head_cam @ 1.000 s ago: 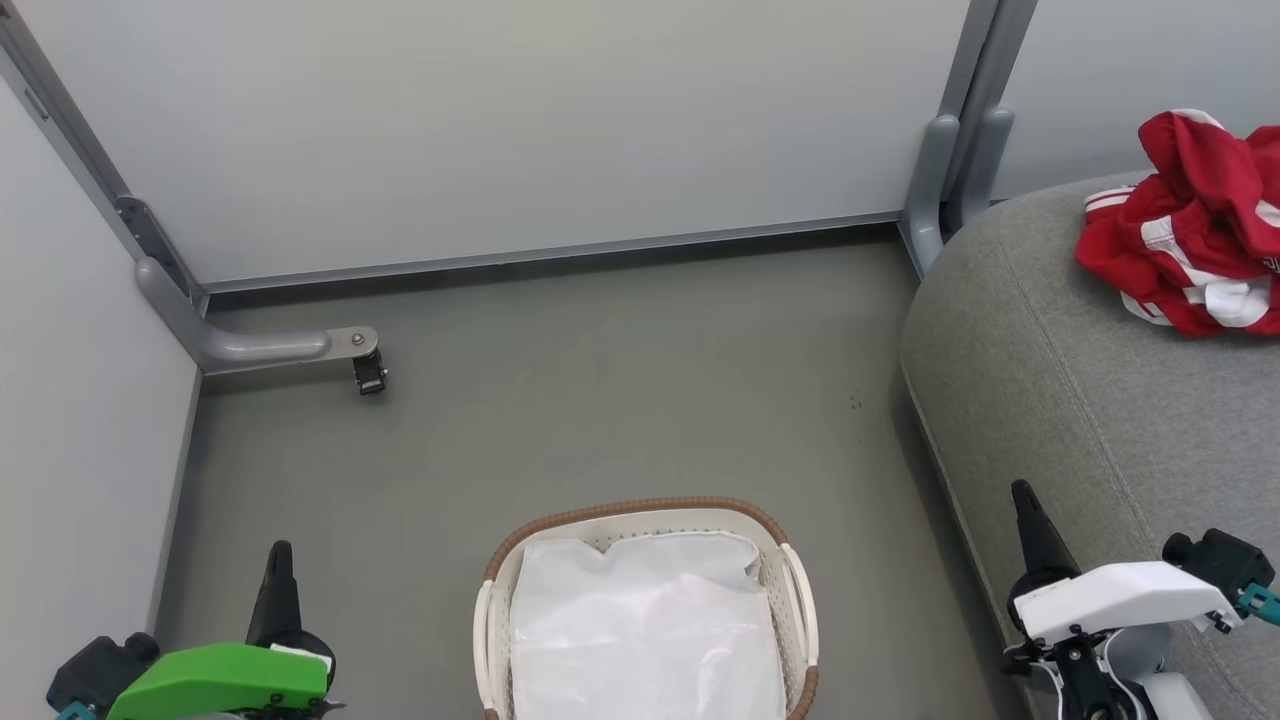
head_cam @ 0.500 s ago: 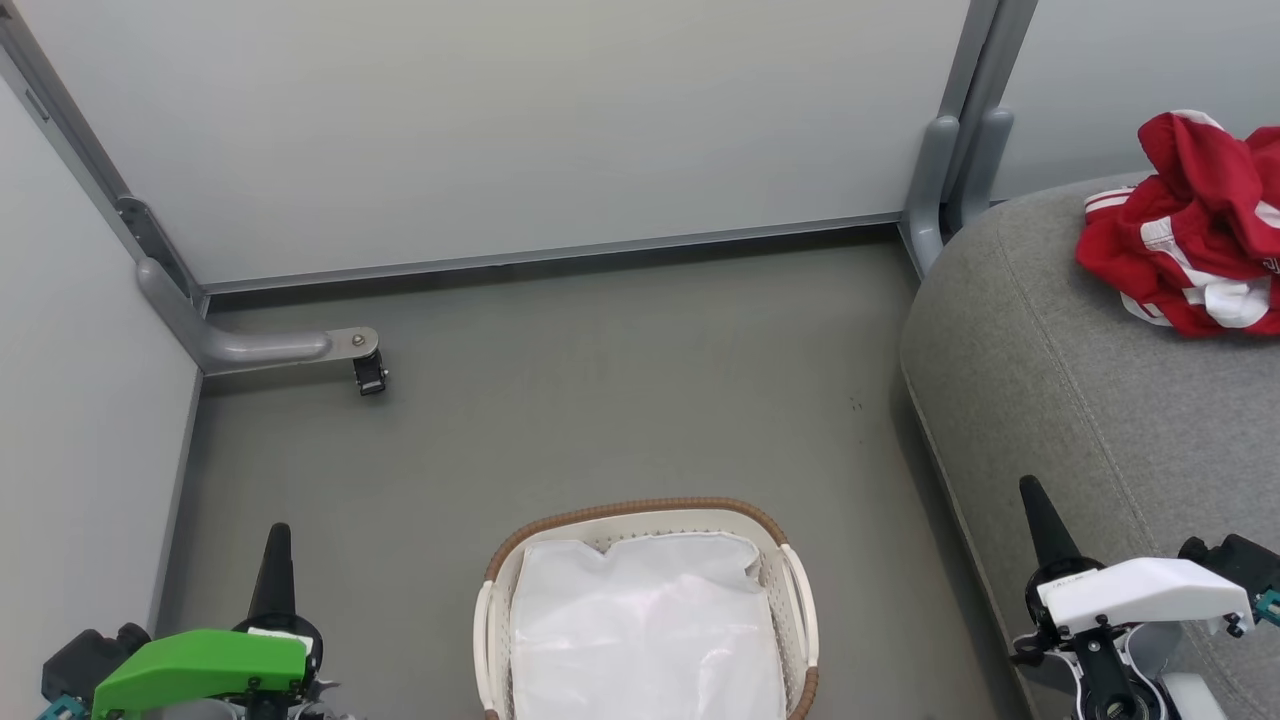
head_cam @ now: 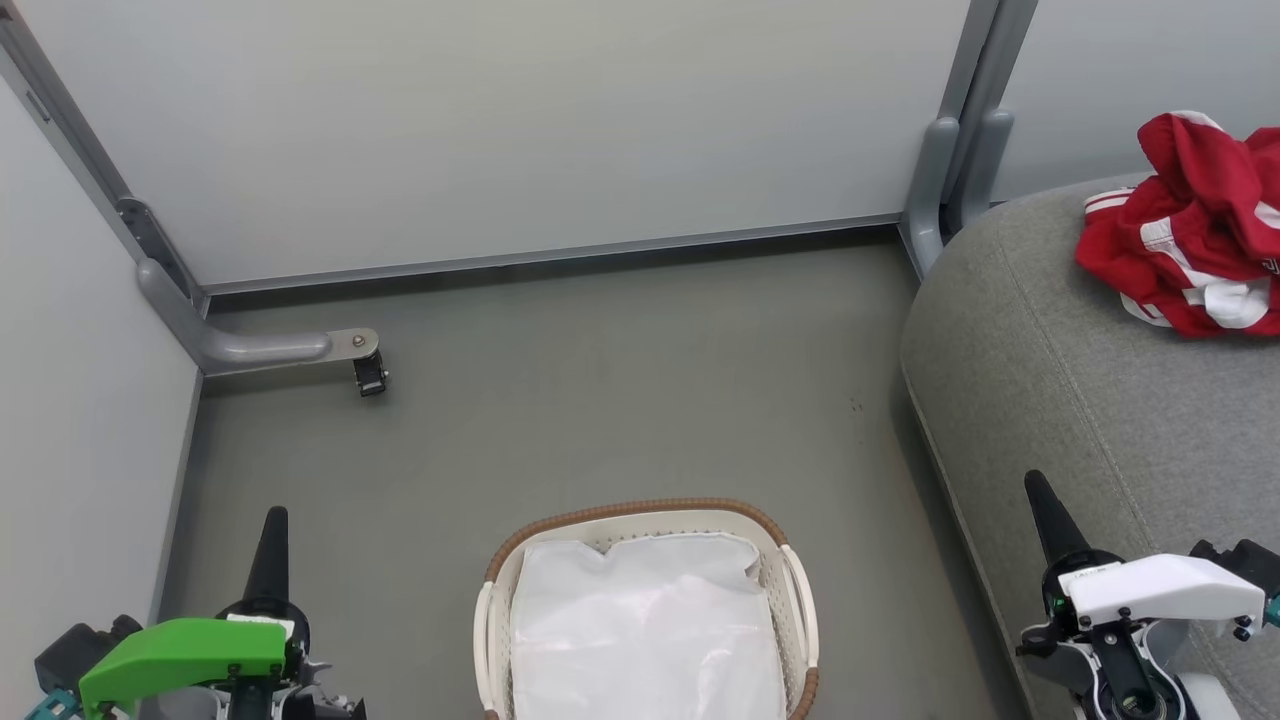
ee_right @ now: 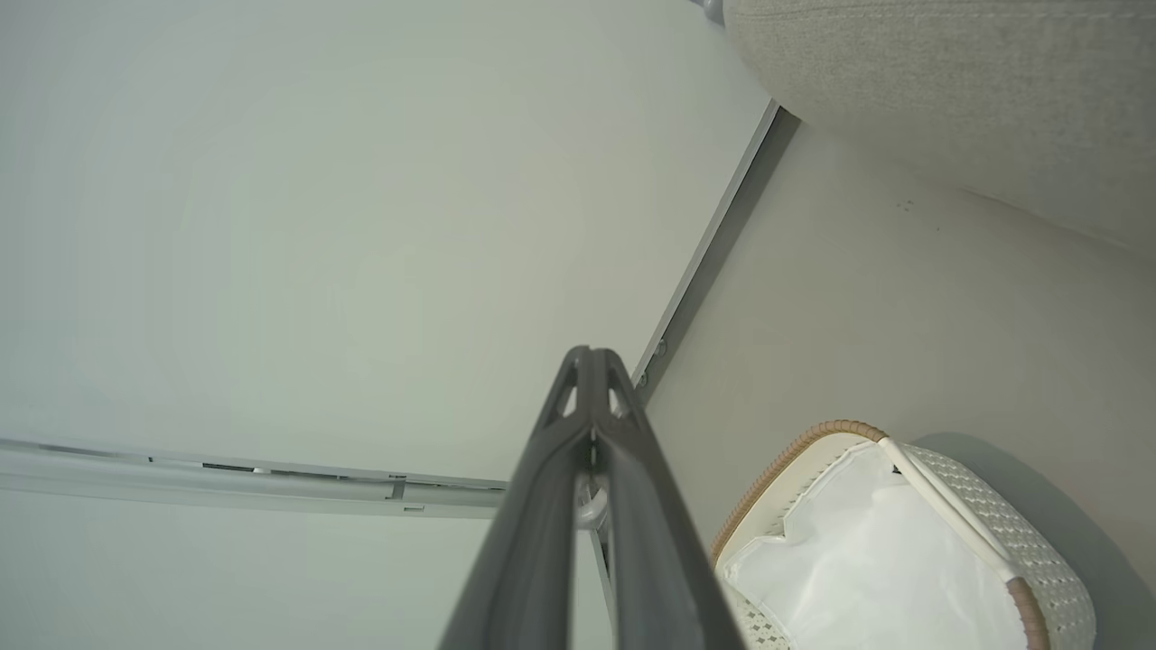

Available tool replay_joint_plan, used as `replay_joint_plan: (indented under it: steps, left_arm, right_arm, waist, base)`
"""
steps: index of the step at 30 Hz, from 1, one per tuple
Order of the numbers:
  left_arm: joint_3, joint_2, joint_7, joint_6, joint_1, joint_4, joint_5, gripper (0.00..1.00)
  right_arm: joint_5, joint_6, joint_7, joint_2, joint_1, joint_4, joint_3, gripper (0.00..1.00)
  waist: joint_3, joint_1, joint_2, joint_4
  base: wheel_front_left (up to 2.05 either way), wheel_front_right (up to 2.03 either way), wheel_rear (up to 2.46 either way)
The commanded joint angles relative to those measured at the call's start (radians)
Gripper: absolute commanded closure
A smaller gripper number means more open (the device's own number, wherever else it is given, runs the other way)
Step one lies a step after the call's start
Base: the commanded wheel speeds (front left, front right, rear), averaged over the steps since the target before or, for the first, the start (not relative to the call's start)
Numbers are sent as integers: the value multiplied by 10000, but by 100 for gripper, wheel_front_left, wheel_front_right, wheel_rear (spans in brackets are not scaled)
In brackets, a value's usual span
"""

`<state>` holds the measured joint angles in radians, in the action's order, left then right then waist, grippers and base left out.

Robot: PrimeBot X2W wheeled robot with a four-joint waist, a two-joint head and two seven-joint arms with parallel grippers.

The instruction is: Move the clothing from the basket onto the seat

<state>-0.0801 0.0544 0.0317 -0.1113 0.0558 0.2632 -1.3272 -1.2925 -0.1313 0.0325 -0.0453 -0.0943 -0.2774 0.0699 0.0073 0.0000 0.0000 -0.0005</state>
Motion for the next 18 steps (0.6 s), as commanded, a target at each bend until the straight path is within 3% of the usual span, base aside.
replay_joint_plan:
  steps: [1, 18]
  left_arm:
    - [-64, 10, 68, -54, 251, -98, -240, 100]
    - [-206, -15, 431, -134, 432, -153, -1463, 100]
  right_arm:
    - [-243, 6, 64, -54, -179, 121, 60, 100]
    - [-1630, 7, 429, -64, -184, 234, 251, 100]
  waist:
    - [-2, 0, 0, 0]
    - [-18, 0, 0, 2]
  base:
    - [0, 0, 0]
    - [0, 0, 0]
